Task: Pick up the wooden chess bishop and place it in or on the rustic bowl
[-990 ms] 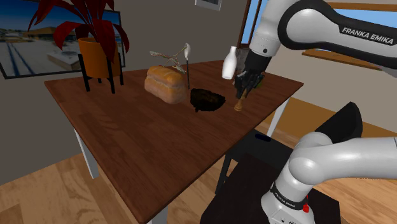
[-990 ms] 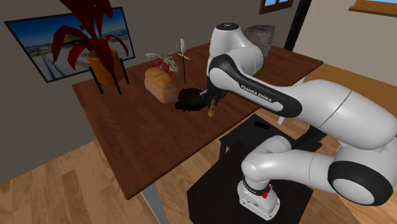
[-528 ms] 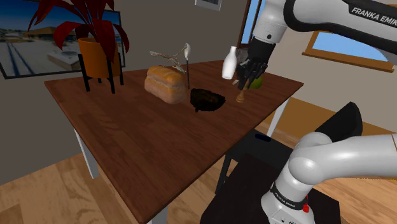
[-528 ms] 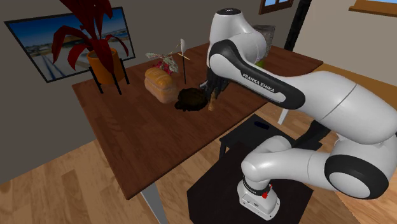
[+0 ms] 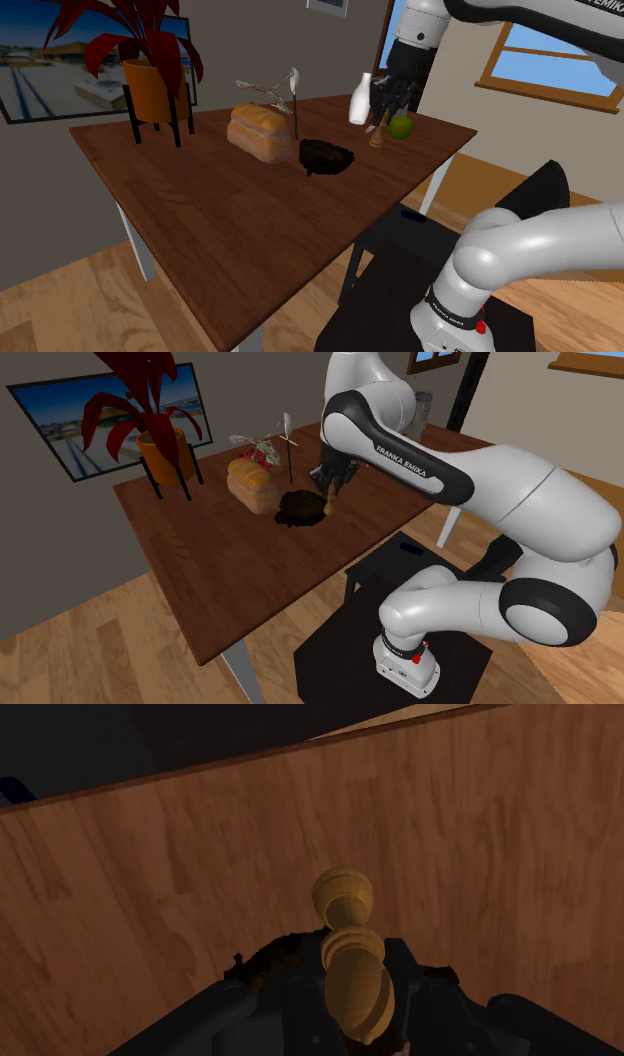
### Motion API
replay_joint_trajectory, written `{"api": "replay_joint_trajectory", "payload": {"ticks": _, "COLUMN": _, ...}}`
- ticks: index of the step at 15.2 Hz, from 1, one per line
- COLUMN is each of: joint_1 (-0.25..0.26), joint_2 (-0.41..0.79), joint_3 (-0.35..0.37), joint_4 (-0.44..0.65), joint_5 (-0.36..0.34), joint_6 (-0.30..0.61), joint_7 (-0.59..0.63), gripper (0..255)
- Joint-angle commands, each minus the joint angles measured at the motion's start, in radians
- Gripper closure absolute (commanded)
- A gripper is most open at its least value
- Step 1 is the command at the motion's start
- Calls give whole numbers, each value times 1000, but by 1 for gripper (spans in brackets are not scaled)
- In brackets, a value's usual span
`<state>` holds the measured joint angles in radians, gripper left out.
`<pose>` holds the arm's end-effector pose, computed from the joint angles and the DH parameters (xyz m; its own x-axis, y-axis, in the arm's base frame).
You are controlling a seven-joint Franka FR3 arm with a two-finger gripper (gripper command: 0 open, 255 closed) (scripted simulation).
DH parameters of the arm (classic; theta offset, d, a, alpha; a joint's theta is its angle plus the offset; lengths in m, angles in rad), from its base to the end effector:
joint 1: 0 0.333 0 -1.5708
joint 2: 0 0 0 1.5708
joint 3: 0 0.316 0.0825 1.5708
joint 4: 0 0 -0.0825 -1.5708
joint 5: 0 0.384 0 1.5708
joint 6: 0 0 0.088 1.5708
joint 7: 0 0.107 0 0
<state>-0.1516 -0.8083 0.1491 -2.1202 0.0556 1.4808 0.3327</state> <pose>0.2871 0.0316 0.6941 0.9213 -0.3497 0.1700 -0.3545 -0.9350 -0.0019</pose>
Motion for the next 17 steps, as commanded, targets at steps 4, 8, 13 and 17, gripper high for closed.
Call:
{"api": "replay_joint_trajectory", "payload": {"ticks": 4, "joint_1": -22, "joint_2": 178, "joint_3": -4, "joint_4": 123, "joint_5": -21, "joint_6": 55, "joint_7": -15, "gripper": 255}}
{"api": "replay_joint_trajectory", "payload": {"ticks": 8, "joint_1": -38, "joint_2": 331, "joint_3": -1, "joint_4": 247, "joint_5": -38, "joint_6": 83, "joint_7": -20, "gripper": 255}}
{"api": "replay_joint_trajectory", "payload": {"ticks": 13, "joint_1": -53, "joint_2": 549, "joint_3": 7, "joint_4": 458, "joint_5": -66, "joint_6": 89, "joint_7": -22, "gripper": 255}}
{"api": "replay_joint_trajectory", "payload": {"ticks": 17, "joint_1": -51, "joint_2": 526, "joint_3": 5, "joint_4": 378, "joint_5": -63, "joint_6": 145, "joint_7": -22, "gripper": 255}}
